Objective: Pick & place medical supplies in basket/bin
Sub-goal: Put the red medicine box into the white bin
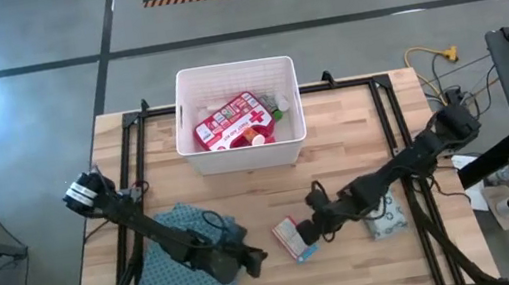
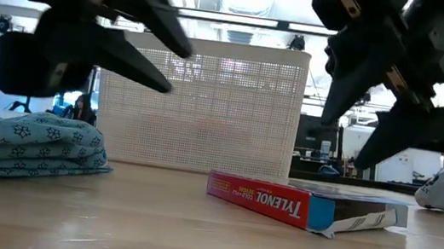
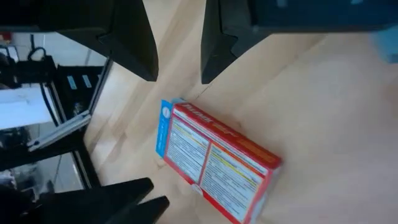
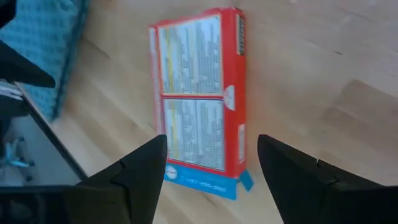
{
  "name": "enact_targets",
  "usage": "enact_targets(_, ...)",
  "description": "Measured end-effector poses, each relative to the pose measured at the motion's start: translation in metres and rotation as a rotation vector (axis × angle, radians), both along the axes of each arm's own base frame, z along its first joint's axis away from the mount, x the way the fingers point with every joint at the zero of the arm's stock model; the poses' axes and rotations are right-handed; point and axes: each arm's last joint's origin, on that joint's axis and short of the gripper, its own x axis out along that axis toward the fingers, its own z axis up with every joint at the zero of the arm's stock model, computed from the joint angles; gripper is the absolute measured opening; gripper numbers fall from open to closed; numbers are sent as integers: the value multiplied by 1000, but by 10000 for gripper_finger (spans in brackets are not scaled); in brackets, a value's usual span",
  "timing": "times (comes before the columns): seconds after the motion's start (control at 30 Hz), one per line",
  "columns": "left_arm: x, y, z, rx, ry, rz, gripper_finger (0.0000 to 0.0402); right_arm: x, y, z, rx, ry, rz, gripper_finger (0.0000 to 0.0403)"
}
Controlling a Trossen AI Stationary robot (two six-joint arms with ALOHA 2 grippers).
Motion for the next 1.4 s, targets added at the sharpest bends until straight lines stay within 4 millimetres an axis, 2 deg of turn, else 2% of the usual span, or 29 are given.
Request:
enact_targets(0.17,38,-8,-13,-6,46,-13,102,6,-4,-14,0,5,20,246)
enact_targets(0.3,55,-13,-23,24,106,-11,102,8,-2,-23,6,3,32,246)
enact_targets(0.43,59,-14,-28,51,146,-10,102,3,-2,-33,14,24,43,247)
enact_targets(0.57,52,-6,-41,60,193,14,102,3,-2,-40,32,-28,66,243)
enact_targets(0.77,46,6,-51,36,219,44,102,15,-2,-51,72,-109,95,235)
enact_targets(1.0,50,11,-49,40,227,32,102,23,-1,-42,102,-224,127,235)
enact_targets(1.23,51,14,-50,53,227,35,102,45,7,-9,72,-354,186,233)
enact_targets(1.4,51,15,-50,75,224,42,102,49,9,-8,-11,-213,254,230)
